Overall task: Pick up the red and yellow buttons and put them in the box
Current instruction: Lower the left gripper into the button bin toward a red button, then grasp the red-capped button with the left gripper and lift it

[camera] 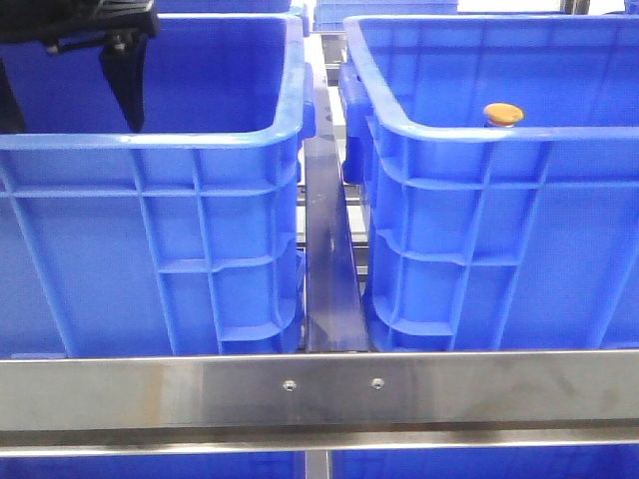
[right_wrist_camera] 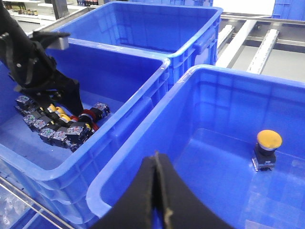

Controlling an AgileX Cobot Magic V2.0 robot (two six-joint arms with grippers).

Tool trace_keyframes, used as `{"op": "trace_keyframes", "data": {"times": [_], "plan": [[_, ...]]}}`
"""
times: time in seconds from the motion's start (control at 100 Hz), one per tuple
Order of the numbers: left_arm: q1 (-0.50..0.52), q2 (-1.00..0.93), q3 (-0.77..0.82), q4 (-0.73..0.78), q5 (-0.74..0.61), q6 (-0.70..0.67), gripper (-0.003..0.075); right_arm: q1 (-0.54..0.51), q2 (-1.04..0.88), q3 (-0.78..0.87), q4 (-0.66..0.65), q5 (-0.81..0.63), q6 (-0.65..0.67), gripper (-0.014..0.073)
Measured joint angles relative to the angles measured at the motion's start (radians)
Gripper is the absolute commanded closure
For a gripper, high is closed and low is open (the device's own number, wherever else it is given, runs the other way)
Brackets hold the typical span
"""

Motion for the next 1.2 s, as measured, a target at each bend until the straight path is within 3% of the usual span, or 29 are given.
{"op": "trace_keyframes", "data": {"times": [0.16,0.56,0.63,0.82,0.89,1.03,1.2], "plan": [[0.029,0.058,0.0,-0.093,0.0,0.045,0.0082,0.0,0.0,0.0,0.0,0.0,0.0,0.0658],[0.034,0.166,0.0,-0.105,-0.039,0.054,0.0101,0.0,0.0,0.0,0.0,0.0,0.0,0.0658],[0.034,0.166,0.0,-0.105,-0.046,0.054,0.0174,0.0,0.0,0.0,0.0,0.0,0.0,0.0658],[0.035,0.166,0.0,-0.105,-0.061,0.057,0.053,0.0,0.0,0.0,0.0,0.0,0.0,0.0658],[0.035,0.166,0.0,-0.105,-0.061,0.057,0.0619,0.0,0.0,0.0,0.0,0.0,0.0,0.0658],[0.035,0.166,0.0,-0.112,-0.057,0.093,0.0701,0.0,0.0,0.0,0.0,0.0,0.0,0.0658],[0.029,0.13,0.0,-0.129,-0.046,0.204,0.0712,0.0,0.0,0.0,0.0,0.0,0.0,0.0658]]}}
